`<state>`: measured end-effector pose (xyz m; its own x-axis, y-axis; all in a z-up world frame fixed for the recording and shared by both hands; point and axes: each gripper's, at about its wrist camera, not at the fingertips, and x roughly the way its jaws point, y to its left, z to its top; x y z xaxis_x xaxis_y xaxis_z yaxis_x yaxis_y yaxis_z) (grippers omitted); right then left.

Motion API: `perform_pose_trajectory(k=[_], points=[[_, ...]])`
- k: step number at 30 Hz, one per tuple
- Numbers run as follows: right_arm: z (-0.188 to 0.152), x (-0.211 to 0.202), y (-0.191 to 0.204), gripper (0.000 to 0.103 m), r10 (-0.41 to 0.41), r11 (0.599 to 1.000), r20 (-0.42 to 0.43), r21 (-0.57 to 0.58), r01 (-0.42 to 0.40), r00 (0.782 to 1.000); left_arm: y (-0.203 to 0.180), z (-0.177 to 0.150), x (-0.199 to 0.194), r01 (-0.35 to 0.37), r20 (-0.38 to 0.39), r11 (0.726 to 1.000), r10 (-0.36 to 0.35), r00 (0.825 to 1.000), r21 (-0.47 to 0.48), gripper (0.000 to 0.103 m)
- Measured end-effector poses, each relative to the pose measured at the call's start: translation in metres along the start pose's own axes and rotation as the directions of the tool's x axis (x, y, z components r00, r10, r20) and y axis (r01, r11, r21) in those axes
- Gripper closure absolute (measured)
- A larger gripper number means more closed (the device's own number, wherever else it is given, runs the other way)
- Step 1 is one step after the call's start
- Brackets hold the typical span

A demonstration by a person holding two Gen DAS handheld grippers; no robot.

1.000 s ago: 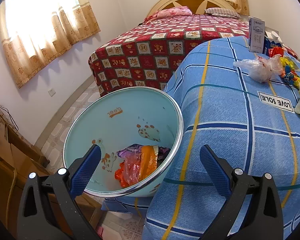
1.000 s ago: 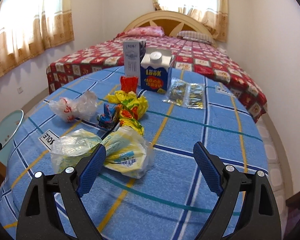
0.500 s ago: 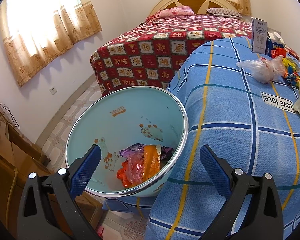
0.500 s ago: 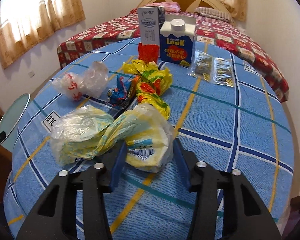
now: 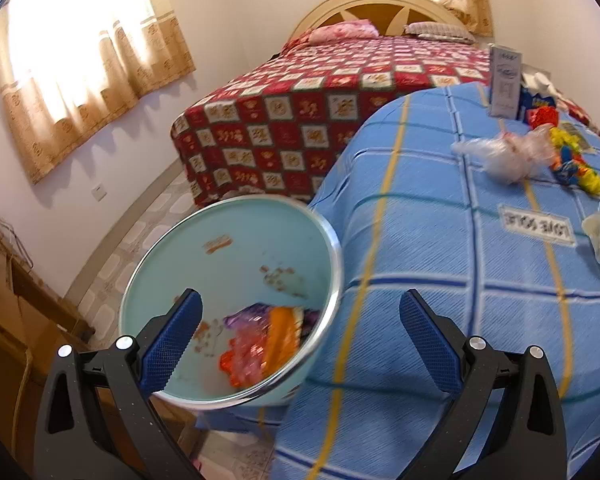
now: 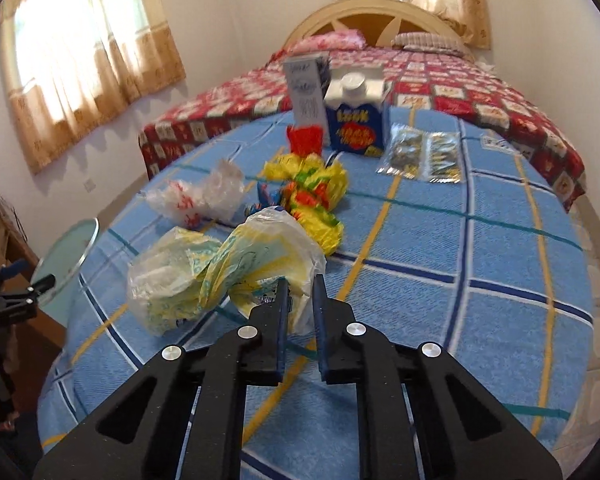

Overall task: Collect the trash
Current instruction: 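Grasp the yellow-white plastic bag with the right gripper while the left grasps the clear red-printed bag, then carry the clear bag and yellow-white bag over the teal bin with both grippers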

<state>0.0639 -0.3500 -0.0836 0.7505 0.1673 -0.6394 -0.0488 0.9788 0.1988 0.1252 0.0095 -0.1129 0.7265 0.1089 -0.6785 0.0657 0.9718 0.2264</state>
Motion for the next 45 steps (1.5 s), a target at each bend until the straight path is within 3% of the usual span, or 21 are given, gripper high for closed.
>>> perform_pose_trajectory(k=[12,27,29,30,32,33,45], points=[[0.024,-0.010,-0.072,0.091,-0.162,0.969,0.091,0.202,0.141,0.983,-0.100,0.067,0.011,0.110,0.064,0.993,-0.113,0.992,0.050,0.006],[0.028,0.004,-0.111,0.091,-0.179,0.957,0.059,0.243,0.160,0.982,-0.164,0.112,0.058,0.147,0.013,0.987,-0.148,0.989,0.063,0.007],[0.028,0.005,-0.108,0.091,-0.170,0.962,0.059,0.228,0.152,0.984,-0.168,0.112,0.062,0.176,-0.005,0.982,-0.176,0.984,0.068,0.016],[0.028,0.005,-0.106,0.091,-0.169,0.964,0.060,0.218,0.152,0.984,-0.169,0.112,0.064,0.195,-0.016,0.978,-0.194,0.981,0.071,0.035],[0.028,0.005,-0.100,0.091,-0.155,0.969,0.062,0.206,0.139,0.986,-0.168,0.111,0.065,0.239,-0.034,0.968,-0.237,0.971,0.071,0.050],[0.027,0.005,-0.098,0.091,-0.150,0.970,0.064,0.203,0.134,0.987,-0.168,0.110,0.062,0.251,-0.031,0.965,-0.249,0.968,0.083,0.063],[0.037,-0.021,-0.062,0.091,-0.112,0.981,0.138,0.174,0.088,0.984,-0.118,0.095,0.017,0.230,0.047,0.970,-0.234,0.971,0.077,0.066]])
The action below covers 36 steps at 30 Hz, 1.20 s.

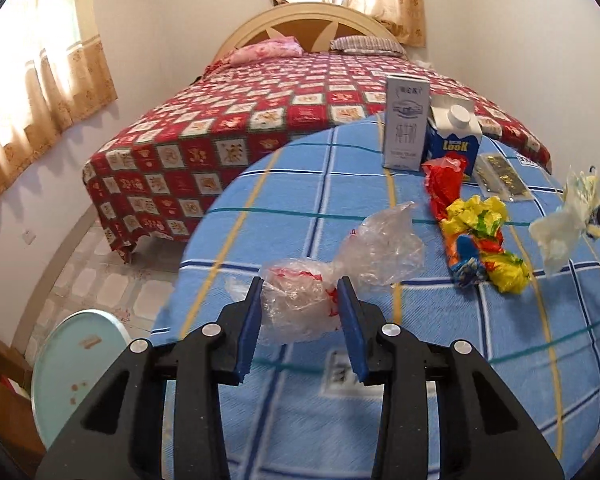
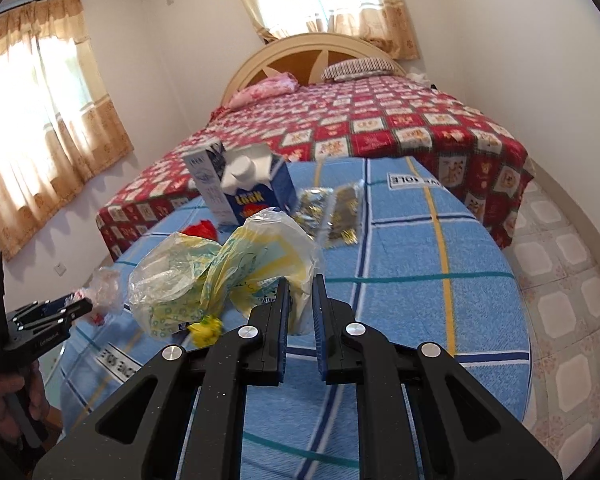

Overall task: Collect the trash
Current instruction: 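Carry the clear bag and yellow-white bag over the teal bin with both grippers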

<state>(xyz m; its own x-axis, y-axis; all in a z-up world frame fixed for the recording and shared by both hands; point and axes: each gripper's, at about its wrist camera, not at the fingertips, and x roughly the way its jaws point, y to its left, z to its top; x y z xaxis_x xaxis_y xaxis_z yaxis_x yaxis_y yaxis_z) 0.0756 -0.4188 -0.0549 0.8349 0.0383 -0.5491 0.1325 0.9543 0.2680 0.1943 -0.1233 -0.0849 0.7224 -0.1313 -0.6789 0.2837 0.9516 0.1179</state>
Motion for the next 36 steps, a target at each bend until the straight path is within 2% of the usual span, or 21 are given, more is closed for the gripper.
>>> perform_pose_trajectory(k=[16,36], points=[[-0.014,0.022,0.083,0.091,0.081,0.990,-0.043,-0.116,-0.086,0.996,0.067,-0.038,-0.049,-0.080,0.048,0.996,0.082,0.995,-0.046,0.066],[-0.028,0.049,0.182,0.091,0.169,0.954,-0.108,-0.231,-0.190,0.980,0.136,-0.073,-0.073,-0.192,0.021,0.976,0.195,0.980,-0.101,0.066]])
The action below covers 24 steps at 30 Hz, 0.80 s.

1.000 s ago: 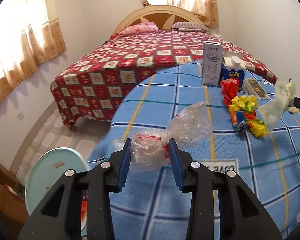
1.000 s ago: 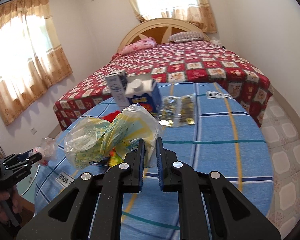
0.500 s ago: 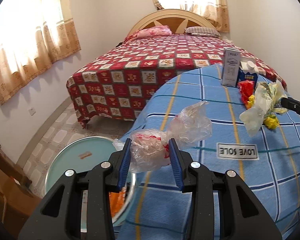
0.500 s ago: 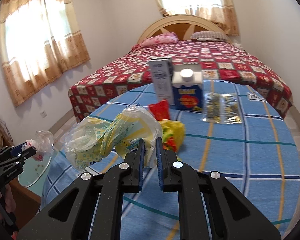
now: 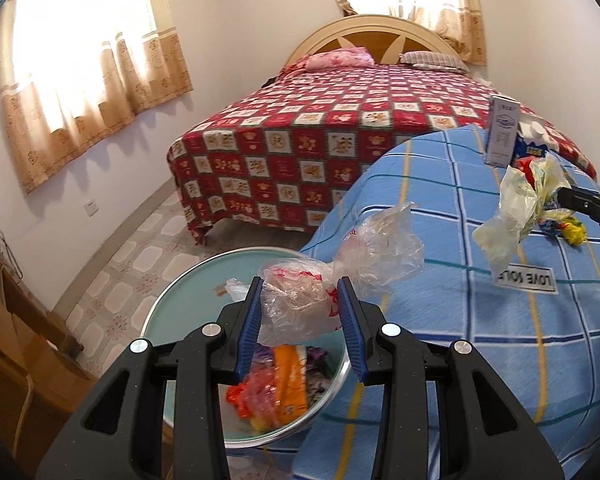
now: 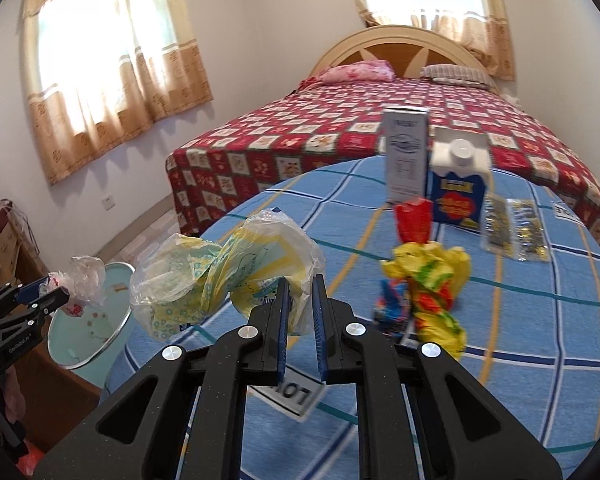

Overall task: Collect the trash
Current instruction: 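Carry the clear bag and yellow-white bag over the teal bin with both grippers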

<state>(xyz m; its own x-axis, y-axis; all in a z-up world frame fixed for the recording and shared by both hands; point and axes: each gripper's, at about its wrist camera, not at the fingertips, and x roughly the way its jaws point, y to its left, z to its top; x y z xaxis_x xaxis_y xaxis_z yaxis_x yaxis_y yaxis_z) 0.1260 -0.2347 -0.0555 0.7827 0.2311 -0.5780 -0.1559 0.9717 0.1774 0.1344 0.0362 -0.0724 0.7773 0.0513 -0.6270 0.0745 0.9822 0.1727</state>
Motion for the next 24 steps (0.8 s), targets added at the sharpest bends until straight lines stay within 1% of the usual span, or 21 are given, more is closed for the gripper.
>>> perform_pose_trajectory(k=[11,24], points=[[0.001,0.020,0.040,0.091,0.055,0.997,-0.027,-0.060,-0.056,0.998,0.038,-0.014,-0.004,-0.071,-0.021,0.997,0.071,0.997,-0.028,0.066],[0.005,0.036,0.081,0.091,0.083,0.989,-0.047,-0.123,-0.088,0.995,0.069,-0.028,-0.008,-0.122,-0.039,0.991,0.120,0.992,-0.051,0.066]])
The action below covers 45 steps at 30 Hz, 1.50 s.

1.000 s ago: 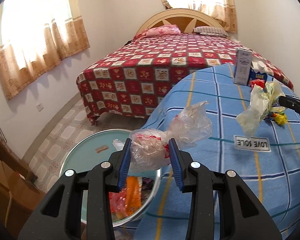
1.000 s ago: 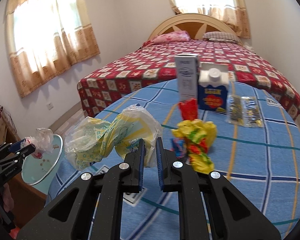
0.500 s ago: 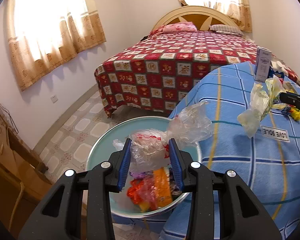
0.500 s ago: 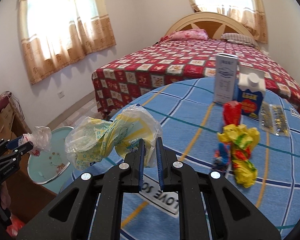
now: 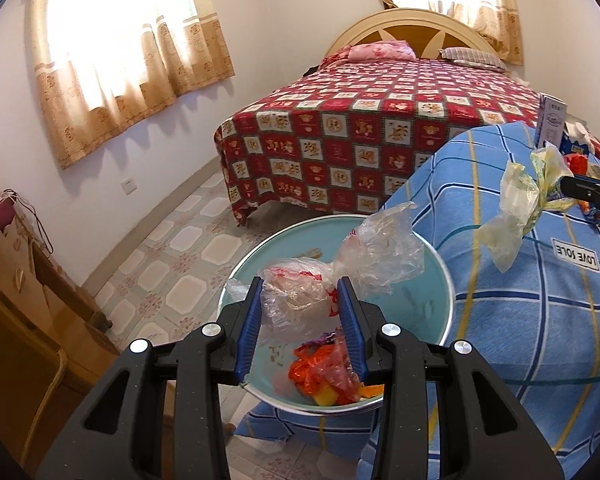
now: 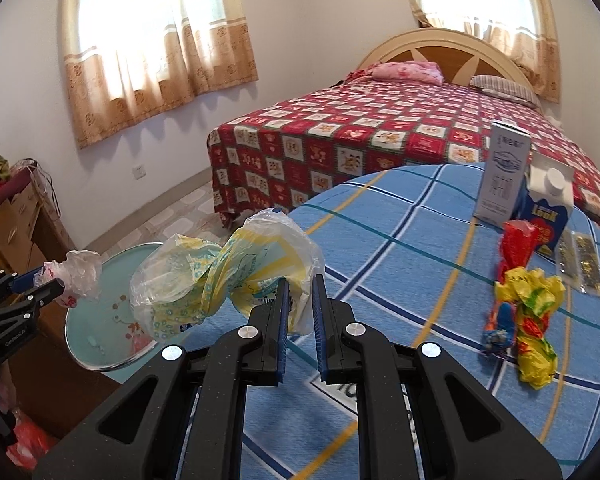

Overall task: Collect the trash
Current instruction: 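Carry the clear bag and yellow-white bag over the teal bin with both grippers, then open both grippers to drop the clear bag and yellow-white bag into the bin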

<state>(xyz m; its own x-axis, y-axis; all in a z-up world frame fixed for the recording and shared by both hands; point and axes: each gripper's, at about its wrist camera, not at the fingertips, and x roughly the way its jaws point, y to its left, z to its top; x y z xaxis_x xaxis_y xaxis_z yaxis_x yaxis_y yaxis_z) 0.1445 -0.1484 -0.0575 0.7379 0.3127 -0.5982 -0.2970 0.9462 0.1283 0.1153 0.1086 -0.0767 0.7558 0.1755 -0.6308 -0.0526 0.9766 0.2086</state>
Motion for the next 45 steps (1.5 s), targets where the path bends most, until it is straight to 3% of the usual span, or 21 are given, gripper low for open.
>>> perform_pose_trajectory(k=[26,45], points=[[0.008,0.028,0.056,0.091,0.046,0.993,-0.036,-0.104,-0.049,0.998,0.046,-0.014,0.010,-0.091,-0.033,0.995,0.090,0.995,-0.044,0.065],[0.011,0.034,0.071,0.091,0.060,0.989,-0.045,-0.129,-0.066,0.997,0.055,-0.013,0.012,-0.103,-0.036,0.992,0.100,0.994,-0.069,0.063]])
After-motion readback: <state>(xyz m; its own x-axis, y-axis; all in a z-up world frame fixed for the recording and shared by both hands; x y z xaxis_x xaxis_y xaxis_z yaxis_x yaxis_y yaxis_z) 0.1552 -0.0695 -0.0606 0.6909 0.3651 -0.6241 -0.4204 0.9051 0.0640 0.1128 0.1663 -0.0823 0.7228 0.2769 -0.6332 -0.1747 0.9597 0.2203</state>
